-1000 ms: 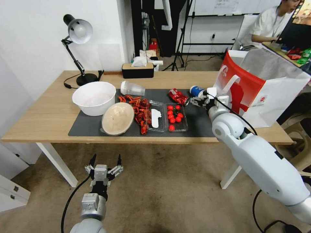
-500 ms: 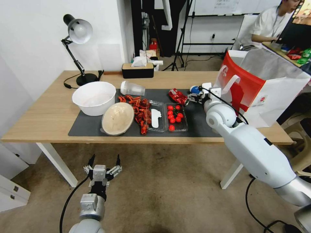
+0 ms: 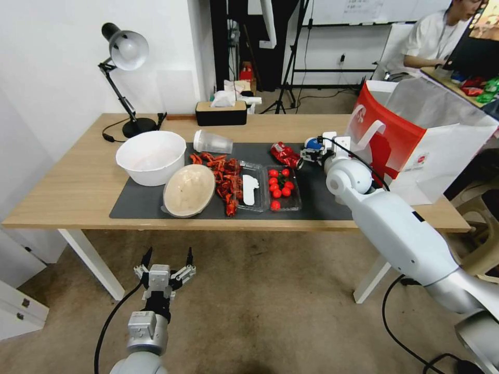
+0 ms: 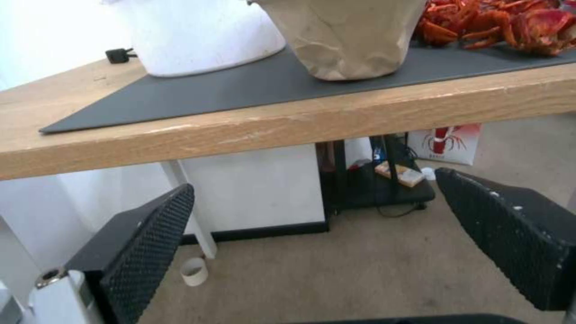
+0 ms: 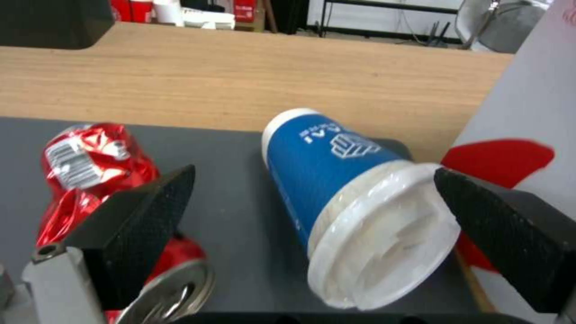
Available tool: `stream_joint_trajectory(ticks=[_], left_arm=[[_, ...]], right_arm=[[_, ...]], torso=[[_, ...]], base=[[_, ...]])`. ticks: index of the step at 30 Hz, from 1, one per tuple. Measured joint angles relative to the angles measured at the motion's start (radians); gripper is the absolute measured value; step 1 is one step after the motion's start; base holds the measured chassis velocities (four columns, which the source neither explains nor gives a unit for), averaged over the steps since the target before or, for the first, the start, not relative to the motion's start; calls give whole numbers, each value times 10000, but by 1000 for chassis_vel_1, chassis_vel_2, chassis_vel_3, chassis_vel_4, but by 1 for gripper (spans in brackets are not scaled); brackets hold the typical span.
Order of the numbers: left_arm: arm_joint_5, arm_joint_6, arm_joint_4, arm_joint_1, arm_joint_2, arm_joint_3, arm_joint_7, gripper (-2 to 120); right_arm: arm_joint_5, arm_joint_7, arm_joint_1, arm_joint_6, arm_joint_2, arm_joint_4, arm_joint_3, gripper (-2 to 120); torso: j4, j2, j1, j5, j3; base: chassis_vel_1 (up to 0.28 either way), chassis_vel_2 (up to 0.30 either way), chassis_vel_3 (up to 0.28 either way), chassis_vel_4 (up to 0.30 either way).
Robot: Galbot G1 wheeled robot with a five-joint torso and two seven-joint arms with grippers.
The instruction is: Pick up the trash from the table and place it into the takeout bag.
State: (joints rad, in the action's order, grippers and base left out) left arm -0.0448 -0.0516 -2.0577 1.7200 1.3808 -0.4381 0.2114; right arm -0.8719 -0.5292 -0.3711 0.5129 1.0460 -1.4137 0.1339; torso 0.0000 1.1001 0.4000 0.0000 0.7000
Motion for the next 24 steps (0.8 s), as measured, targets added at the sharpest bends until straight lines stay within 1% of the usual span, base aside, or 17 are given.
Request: stream_joint_trajectory(ticks=[14,24], left_arm=[[14,-142,-6,64,7,23,-13,100],[16,-163,-9,124,12,-51,-18,100]], right_arm=[[-36,108,984,184,214,1027,483,100],[-54,588,1767,760,351,1931,873,100]], torso=[[0,0,0,0,0],[0,0,0,-1,0]], base=[[0,0,0,0],[0,0,0,0]])
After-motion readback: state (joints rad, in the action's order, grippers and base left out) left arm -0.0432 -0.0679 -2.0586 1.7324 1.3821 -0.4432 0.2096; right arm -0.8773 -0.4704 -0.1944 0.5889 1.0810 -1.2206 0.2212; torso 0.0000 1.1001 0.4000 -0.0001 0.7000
